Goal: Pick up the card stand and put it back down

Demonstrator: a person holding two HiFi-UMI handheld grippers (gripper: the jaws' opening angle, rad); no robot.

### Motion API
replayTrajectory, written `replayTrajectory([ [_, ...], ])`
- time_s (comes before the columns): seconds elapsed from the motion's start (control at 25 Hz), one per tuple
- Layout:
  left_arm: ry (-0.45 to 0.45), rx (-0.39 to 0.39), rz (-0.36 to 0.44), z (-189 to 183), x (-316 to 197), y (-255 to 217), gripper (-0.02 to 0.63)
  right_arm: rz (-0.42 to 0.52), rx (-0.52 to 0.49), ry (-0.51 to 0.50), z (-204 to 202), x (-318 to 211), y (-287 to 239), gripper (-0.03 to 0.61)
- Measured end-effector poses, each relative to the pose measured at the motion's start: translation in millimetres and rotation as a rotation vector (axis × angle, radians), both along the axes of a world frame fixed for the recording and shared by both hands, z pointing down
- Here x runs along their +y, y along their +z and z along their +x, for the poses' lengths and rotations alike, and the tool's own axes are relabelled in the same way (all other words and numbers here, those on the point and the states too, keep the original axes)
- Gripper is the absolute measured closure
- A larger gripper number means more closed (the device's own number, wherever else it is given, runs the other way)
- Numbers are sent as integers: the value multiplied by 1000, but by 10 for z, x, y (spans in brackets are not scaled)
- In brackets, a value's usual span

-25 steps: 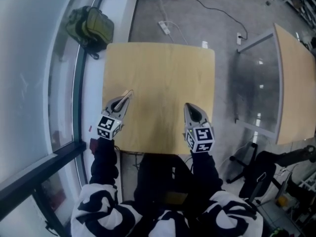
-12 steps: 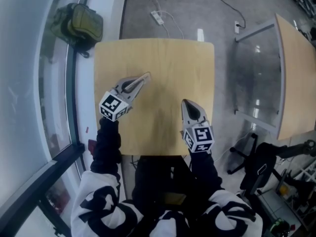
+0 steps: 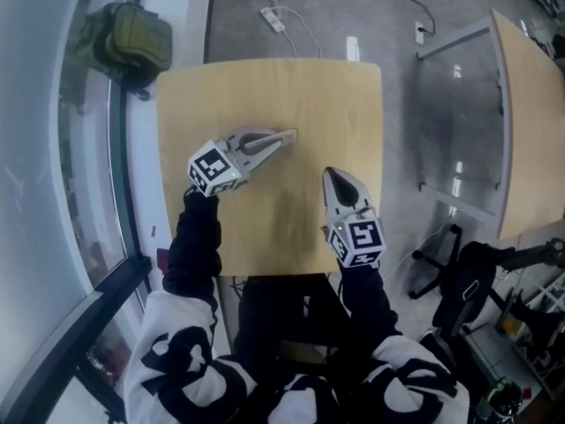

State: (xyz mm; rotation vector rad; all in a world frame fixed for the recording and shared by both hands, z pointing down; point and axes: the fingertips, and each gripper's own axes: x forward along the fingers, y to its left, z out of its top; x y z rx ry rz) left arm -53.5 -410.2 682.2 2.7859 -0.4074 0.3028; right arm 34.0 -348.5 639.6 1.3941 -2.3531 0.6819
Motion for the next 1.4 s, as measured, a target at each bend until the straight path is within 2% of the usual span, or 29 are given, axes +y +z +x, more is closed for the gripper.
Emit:
replayTrajectory([
  [0.2,32,-5,-13,56,36,123,591,-13,19,8,-11,60,-10,555],
  [0.36,36,-17,6,43,-1,160,589,-10,32,5,-37,115,-44,555],
  [0.52,20,-22,24,35,-98,149,573,19,29,-20,-59,92,-88,555],
  [0.64,-11,-59,22,-33,12,146,552,19,16,-30,-94,284,-178,555],
  [0.68,-36,-76,22,-87,39,154,532,19,17,-31,-113,363,-212,555],
  [0.76,-107,-106,23,-232,22,174,420,33,26,-38,-149,471,-267,555],
  [0.8,-147,-114,27,-316,-8,168,412,46,29,-44,-165,497,-285,555],
  [0.92,-267,-112,50,-560,-6,41,410,70,34,-45,-181,592,-342,555],
  [1.04,-363,-67,85,-699,172,-238,410,72,57,-51,-161,769,-384,555],
  [1.2,-442,-35,102,-657,613,-587,410,68,60,-71,-120,1041,-426,555],
  [1.4,-596,-16,99,-544,1177,-960,413,122,45,-118,-128,1209,-682,555],
])
